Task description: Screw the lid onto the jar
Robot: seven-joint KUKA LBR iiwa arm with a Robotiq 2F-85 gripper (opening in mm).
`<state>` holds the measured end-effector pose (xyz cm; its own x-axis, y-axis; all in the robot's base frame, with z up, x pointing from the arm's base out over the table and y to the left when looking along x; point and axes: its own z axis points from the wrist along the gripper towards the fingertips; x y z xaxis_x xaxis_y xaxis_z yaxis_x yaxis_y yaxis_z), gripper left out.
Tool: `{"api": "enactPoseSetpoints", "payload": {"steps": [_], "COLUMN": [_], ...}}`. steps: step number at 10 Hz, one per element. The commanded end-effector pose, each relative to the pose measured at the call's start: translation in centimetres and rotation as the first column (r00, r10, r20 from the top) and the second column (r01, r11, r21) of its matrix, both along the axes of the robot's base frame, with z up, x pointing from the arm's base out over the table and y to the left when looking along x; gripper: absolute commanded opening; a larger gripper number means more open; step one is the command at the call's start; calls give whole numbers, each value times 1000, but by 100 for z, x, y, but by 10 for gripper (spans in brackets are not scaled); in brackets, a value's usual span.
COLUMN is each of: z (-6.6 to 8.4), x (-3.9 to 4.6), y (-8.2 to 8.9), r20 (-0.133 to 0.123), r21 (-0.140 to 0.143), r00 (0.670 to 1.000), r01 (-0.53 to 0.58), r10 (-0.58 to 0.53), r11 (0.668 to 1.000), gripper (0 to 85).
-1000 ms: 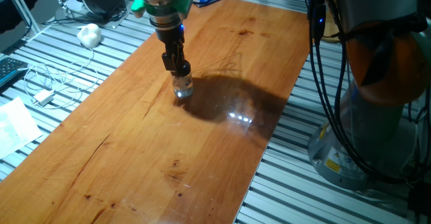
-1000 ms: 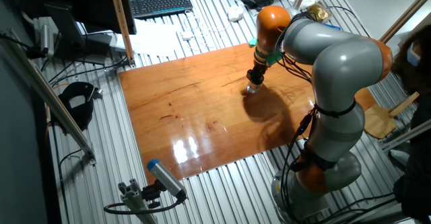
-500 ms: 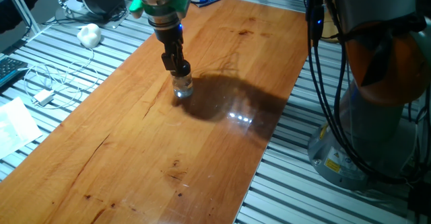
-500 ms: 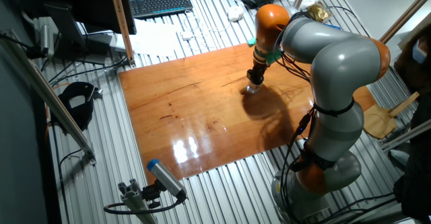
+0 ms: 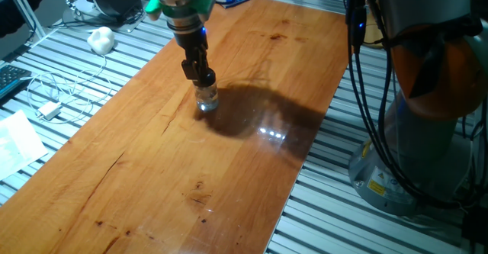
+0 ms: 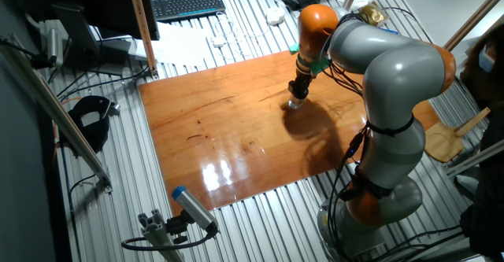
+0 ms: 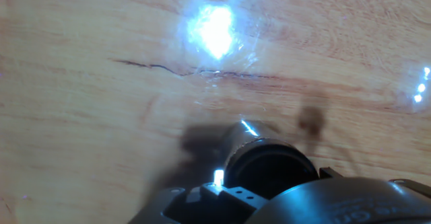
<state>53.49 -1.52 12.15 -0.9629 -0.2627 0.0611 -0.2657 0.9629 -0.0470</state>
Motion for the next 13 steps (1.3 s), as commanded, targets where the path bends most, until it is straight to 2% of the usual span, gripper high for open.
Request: {"api": "enactPoseSetpoints", "payload": {"steps": [1,3,5,9,10,11,13], "z": [-3,-3,-4,-5,-6,-6,-7], "x": [0,1,0,0,0,0,-1], "y": [1,6,6,8,10,11,12], "r20": [-4,-6,-10,5,6,6,10], "r21": [1,-6,9,11,3,1,-7], "r00": [999,997,993,985,980,973,964], "r01": [37,74,114,172,201,230,267], "r10": [-37,-74,-114,-172,-201,-230,-267], "r11": [999,997,993,985,980,973,964], "gripper": [510,510,510,510,510,340,340]}}
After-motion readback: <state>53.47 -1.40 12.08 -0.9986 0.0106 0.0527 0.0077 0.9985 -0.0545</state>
